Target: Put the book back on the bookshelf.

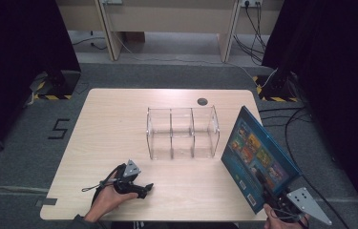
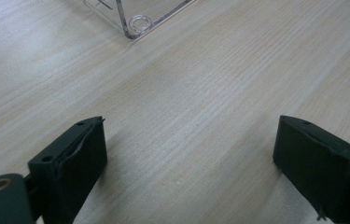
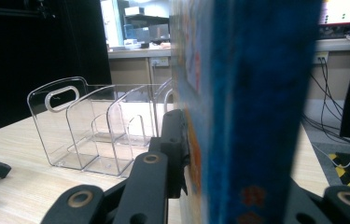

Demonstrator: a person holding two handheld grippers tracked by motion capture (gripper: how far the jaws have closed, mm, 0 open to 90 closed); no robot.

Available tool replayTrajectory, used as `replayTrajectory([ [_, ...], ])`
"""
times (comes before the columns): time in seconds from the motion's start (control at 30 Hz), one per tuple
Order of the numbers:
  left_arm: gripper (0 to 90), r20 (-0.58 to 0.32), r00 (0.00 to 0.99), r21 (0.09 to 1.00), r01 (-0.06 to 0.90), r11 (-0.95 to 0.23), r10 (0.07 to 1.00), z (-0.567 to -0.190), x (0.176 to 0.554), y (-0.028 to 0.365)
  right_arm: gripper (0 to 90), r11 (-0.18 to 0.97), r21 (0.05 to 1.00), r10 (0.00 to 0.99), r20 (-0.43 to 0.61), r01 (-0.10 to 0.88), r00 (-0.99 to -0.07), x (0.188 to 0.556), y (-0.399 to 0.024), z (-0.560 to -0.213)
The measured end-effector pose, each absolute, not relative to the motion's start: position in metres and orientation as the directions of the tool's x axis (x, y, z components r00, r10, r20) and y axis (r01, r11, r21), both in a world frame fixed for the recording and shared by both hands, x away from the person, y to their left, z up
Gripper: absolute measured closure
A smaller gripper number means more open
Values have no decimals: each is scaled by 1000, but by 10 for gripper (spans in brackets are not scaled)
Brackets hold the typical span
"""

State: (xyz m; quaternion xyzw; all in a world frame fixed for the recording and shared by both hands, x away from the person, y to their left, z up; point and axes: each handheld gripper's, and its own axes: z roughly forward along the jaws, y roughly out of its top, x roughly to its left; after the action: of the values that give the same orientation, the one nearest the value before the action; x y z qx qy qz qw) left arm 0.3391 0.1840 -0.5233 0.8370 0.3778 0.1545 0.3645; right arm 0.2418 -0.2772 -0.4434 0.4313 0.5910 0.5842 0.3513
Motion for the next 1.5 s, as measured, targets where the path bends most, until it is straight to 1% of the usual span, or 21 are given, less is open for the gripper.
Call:
replayTrajectory([
  [0.07,72,-16,667,725,520,-451,744,-523,339,184,782,-76,991,916,111,107,-385,243,-277,-445],
  [0.47,51,-11,670,723,518,-457,742,-524,339,183,780,-86,990,908,123,110,-399,252,-275,-451],
  [0.67,50,-15,676,727,514,-456,737,-524,338,181,779,-122,986,903,158,115,-399,254,-277,-454],
  [0.97,49,-13,681,726,510,-461,732,-524,337,180,773,-132,984,898,169,117,-405,255,-276,-458],
  [1.3,45,-12,681,725,510,-462,732,-524,337,180,767,-170,975,888,215,146,-406,257,-278,-464],
  [1.5,34,-15,683,726,510,-462,730,-525,337,180,780,-164,976,889,210,146,-406,259,-280,-466],
])
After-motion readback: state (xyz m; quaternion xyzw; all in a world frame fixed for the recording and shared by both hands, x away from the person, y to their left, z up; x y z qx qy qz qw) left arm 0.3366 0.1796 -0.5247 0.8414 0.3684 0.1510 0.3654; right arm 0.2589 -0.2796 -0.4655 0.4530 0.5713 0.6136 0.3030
